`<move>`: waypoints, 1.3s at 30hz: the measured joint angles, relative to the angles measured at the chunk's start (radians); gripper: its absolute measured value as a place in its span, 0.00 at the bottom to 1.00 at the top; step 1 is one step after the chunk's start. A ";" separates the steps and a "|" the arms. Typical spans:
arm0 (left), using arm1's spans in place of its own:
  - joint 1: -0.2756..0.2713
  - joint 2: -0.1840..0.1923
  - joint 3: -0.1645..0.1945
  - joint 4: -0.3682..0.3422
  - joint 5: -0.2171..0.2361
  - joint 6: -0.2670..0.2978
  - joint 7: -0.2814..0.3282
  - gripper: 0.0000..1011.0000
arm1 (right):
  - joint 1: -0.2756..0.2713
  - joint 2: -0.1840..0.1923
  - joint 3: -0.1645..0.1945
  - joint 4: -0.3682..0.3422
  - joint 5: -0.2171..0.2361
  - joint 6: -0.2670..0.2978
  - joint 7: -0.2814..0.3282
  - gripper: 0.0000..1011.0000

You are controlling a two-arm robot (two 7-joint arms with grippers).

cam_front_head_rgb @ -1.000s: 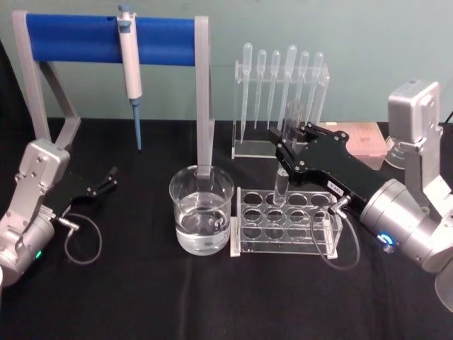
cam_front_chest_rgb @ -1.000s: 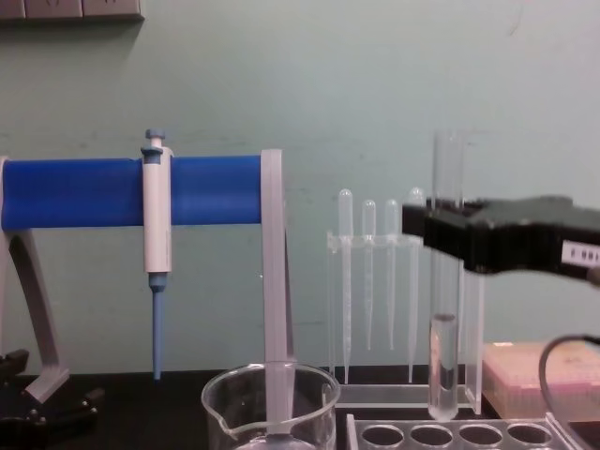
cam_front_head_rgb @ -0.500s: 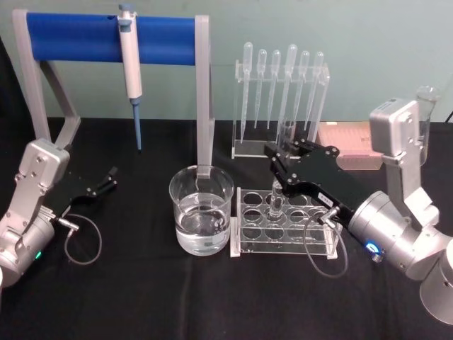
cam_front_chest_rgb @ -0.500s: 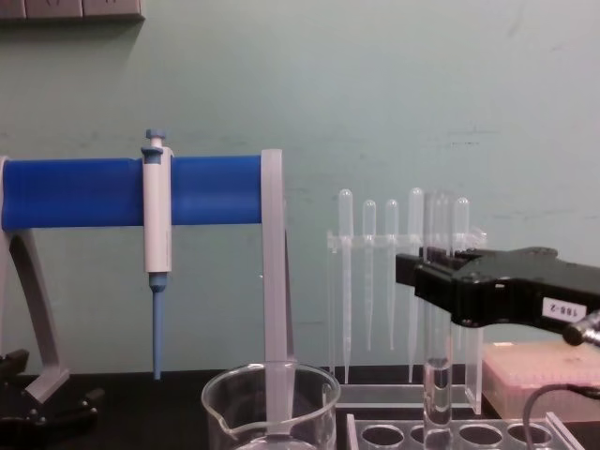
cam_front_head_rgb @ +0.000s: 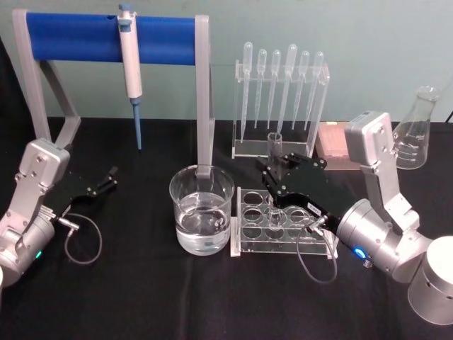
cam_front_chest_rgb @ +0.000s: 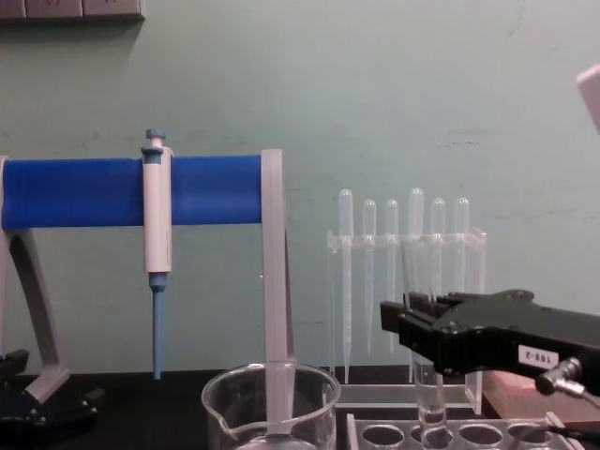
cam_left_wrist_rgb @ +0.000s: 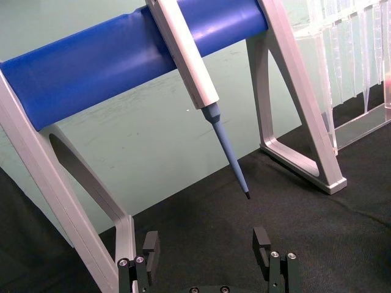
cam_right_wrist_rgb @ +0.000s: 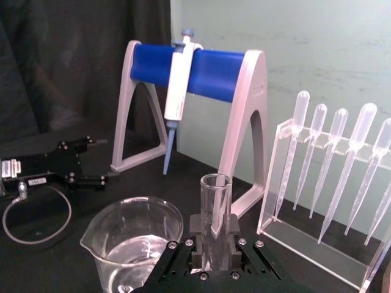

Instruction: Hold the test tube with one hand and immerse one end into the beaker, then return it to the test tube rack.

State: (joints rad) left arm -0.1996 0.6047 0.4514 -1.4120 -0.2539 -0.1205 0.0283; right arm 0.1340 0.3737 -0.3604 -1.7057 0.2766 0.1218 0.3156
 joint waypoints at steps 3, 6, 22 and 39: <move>0.000 0.000 0.000 0.000 0.000 0.000 0.000 0.99 | 0.002 -0.002 -0.002 0.013 -0.007 0.002 0.002 0.22; 0.000 0.000 0.000 0.000 0.000 0.000 0.000 0.99 | 0.007 -0.003 -0.006 0.024 -0.016 0.008 0.007 0.22; 0.000 0.000 0.000 0.000 0.000 0.000 0.000 0.99 | -0.004 0.009 -0.006 -0.005 -0.068 0.068 -0.001 0.47; 0.000 0.000 0.000 0.000 0.000 0.000 0.000 0.99 | -0.239 0.065 0.206 -0.148 -0.059 0.077 -0.100 0.98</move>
State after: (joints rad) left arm -0.1996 0.6047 0.4514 -1.4120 -0.2539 -0.1205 0.0283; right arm -0.1050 0.4391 -0.1547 -1.8537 0.2177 0.1990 0.2152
